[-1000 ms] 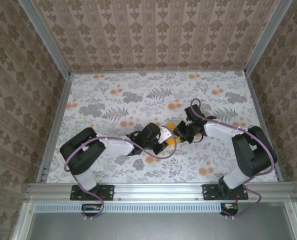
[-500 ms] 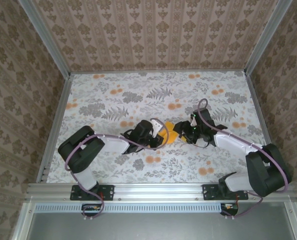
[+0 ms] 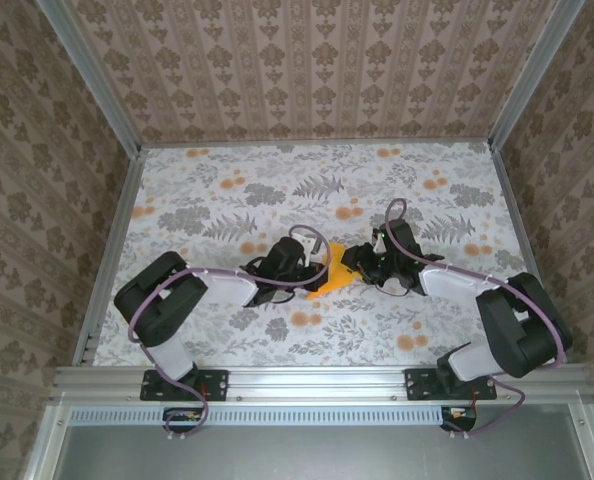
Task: Fold a paper plane with a square sheet of paper (pick it up from the middle)
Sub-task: Fourth fold the wing at the center of the table.
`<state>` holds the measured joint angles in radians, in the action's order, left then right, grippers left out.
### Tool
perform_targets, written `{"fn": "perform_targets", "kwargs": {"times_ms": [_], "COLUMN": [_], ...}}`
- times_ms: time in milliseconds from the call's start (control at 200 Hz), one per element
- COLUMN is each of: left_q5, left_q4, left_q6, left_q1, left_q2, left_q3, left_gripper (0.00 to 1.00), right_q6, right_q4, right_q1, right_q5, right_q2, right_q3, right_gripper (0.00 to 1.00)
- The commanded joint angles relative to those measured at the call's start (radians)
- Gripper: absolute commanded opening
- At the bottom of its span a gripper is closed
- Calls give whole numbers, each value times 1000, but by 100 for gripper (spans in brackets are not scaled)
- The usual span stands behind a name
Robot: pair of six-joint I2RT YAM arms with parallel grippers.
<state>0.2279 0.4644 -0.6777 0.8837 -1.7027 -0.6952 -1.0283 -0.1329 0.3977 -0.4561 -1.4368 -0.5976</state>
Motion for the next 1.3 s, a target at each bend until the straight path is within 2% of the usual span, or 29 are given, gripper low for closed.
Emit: {"fn": "perform_targets", "kwargs": {"times_ms": [0, 320, 555, 900, 1000, 1185, 1295], "left_q5": [5, 50, 103, 133, 142, 183, 191], "left_q4": [3, 18, 26, 39, 34, 32, 20], "left_q6": [-125, -229, -237, -238, -226, -174, -125], "left_q1": [-11, -41, -62, -74, -80, -104, -120], "left_q2": [30, 27, 8, -18, -20, -14, 6], "left_q3": [-26, -16, -18, -21, -19, -5, 15], "left_gripper": [6, 5, 7, 9, 12, 29, 35], "right_q6": [-14, 5, 22, 4, 2, 13, 20], "right_q4": [-77, -158, -182, -207, -173, -80, -32], "right_q1": [4, 5, 4, 4, 4, 4, 4], "right_q5": [4, -39, -70, -87, -68, -22, 0], "right_q2": [-27, -123, -206, -272, -281, -287, -286], "right_q3": [20, 18, -29, -63, -71, -87, -94], "right_gripper": [39, 41, 46, 48, 48, 48, 48]}}
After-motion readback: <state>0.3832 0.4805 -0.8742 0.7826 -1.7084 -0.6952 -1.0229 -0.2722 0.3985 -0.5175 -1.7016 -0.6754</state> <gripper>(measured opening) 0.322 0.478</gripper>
